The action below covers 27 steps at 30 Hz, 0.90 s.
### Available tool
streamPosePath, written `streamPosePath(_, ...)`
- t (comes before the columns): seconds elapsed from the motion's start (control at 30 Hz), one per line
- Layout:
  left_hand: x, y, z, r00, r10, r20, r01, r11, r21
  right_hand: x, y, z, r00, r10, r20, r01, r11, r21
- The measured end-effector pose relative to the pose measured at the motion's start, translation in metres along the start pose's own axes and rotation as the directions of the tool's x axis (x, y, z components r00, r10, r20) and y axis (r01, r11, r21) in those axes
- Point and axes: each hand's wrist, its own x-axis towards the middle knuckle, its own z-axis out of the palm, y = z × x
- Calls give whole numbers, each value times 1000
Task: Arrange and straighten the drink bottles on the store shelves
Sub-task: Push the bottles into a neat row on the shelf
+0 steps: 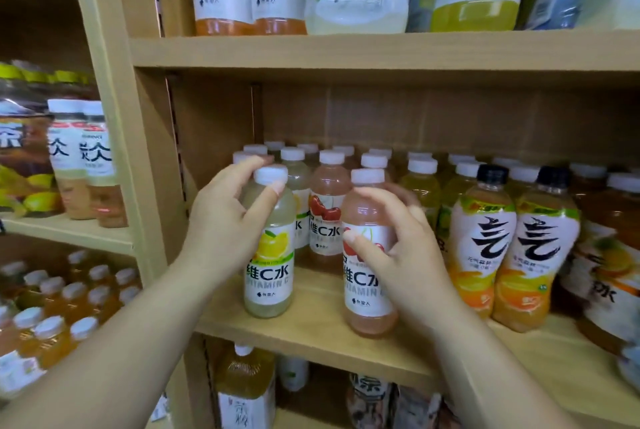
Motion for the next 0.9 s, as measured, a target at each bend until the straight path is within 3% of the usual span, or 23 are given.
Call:
streamPosePath(0.13, -25, -20, -9, 995, -15, 95, 16, 1000, -13, -12, -6, 5, 996, 14, -86, -16, 1000, -23)
streamPosePath(0.27, -57, -47, -1, 989, -82, 125, 76, 996, 50, -31, -9, 8, 967, 141, -210, -123, 988, 98)
streamPosePath(0.53, -46, -57, 20, 986, -69, 154, 62, 997, 48, -71, -7, 25, 905, 383, -185, -396, 917, -39)
streamPosePath(0.67, -44, -56, 27, 993, 4, 116, -24, 985, 171, -68, -10, 20, 894, 417, -167, -439, 888, -135)
streamPosePath(0.9, -41, -62, 35, 996, -52, 78, 30, 967, 254, -39, -11, 41, 894, 419, -158, -446, 861, -245)
